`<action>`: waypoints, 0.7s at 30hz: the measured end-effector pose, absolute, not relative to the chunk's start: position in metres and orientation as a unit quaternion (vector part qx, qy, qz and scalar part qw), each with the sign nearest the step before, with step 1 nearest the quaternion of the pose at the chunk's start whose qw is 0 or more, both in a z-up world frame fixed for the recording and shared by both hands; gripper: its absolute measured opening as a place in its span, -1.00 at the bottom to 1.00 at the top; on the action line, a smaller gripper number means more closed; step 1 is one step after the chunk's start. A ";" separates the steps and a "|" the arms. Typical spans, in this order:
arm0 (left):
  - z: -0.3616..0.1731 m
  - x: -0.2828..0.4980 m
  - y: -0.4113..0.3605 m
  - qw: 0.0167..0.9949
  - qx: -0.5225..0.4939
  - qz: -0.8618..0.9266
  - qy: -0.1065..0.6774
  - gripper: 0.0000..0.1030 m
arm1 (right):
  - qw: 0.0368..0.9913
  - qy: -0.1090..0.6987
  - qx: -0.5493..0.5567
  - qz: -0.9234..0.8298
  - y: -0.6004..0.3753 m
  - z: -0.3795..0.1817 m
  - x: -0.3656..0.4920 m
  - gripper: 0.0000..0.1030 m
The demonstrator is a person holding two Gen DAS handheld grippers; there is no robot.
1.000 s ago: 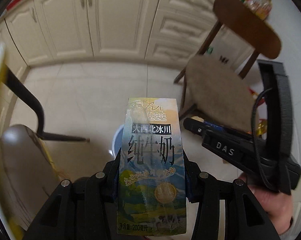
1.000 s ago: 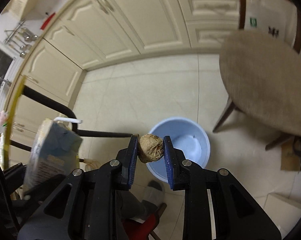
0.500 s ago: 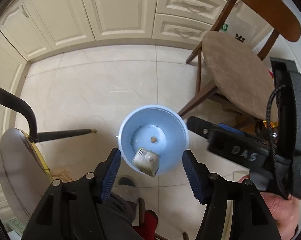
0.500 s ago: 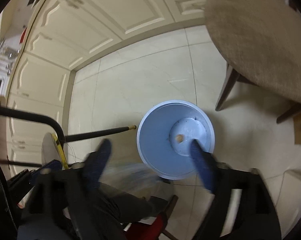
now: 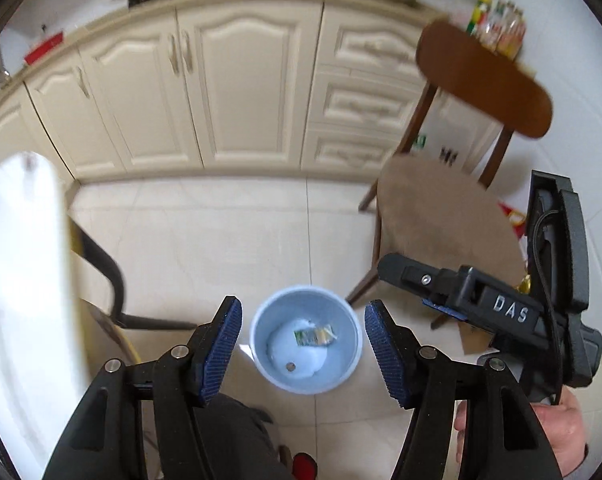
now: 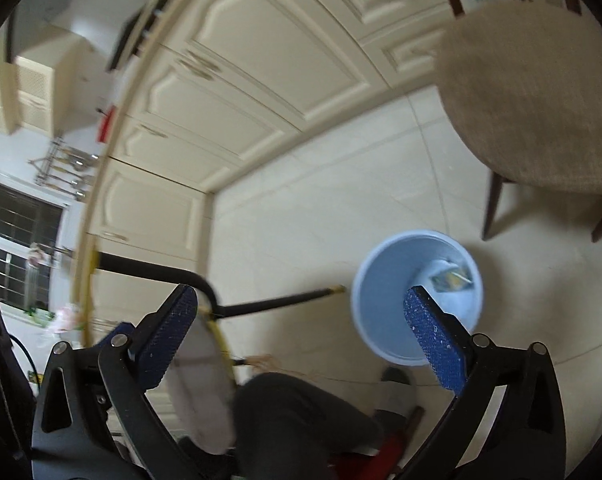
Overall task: Collect trash
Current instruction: 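Return both tools above the table toward the trash pile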
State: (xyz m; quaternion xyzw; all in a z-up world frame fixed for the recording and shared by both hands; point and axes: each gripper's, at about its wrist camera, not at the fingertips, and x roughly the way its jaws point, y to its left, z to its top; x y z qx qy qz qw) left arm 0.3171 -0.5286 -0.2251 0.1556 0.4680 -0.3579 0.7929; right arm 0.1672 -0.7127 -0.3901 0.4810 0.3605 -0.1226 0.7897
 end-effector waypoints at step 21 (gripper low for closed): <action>-0.116 0.192 -0.251 0.954 0.033 -0.115 0.274 0.84 | 0.943 0.252 0.219 -0.014 -0.444 -0.135 0.222 1.00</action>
